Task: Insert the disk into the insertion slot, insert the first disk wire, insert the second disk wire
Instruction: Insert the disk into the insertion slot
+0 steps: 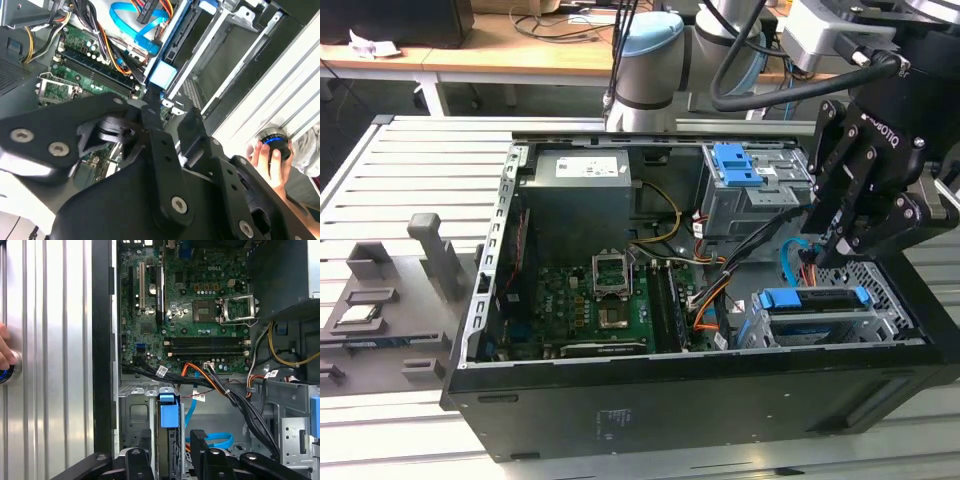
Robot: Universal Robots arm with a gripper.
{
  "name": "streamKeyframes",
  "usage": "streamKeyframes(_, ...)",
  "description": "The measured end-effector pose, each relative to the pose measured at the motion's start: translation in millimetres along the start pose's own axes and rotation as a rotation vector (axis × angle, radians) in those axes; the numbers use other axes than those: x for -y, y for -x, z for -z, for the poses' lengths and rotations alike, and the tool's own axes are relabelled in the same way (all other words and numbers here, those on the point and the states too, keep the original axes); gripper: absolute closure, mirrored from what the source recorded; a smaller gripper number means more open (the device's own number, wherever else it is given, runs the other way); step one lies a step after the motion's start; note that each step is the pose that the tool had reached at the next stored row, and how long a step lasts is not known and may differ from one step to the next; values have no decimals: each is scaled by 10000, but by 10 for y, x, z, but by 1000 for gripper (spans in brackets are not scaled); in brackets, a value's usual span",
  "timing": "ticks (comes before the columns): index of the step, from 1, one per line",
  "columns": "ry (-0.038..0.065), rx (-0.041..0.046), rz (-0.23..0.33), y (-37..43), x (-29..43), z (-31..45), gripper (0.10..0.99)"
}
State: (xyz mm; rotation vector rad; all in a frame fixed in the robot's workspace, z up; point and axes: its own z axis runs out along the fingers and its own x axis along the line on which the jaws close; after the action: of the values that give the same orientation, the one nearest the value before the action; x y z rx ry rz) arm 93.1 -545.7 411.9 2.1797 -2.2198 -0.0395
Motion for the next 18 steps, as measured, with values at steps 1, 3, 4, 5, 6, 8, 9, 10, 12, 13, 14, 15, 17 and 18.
streamKeyframes(1, 0, -1, 0, 0, 0, 0, 722)
streamKeyframes(3, 0, 0, 0, 0, 0, -1, 906)
streamKeyframes(4, 0, 0, 0, 0, 0, -2, 965)
streamKeyframes(5, 0, 0, 0, 0, 0, -2, 980)
streamKeyframes(6, 0, -1, 0, 0, 0, -2, 980)
streamKeyframes(8, 0, -1, 0, 0, 0, -2, 980)
streamKeyframes(9, 0, -1, 1, 0, 0, -2, 980)
streamKeyframes(10, 0, -1, 0, 0, 0, -3, 980)
streamKeyframes(12, 0, -1, 0, 0, 1, -3, 980)
streamKeyframes(13, -1, 0, 1, 1, 10, -4, 980)
streamKeyframes(14, -1, 3, 0, 6, 25, -4, 980)
streamKeyframes(15, -1, 2, 0, 8, 34, -4, 980)
streamKeyframes(17, 0, 0, -1, 13, 48, -3, 980)
streamKeyframes(18, 0, 0, -1, 12, 48, -3, 980)
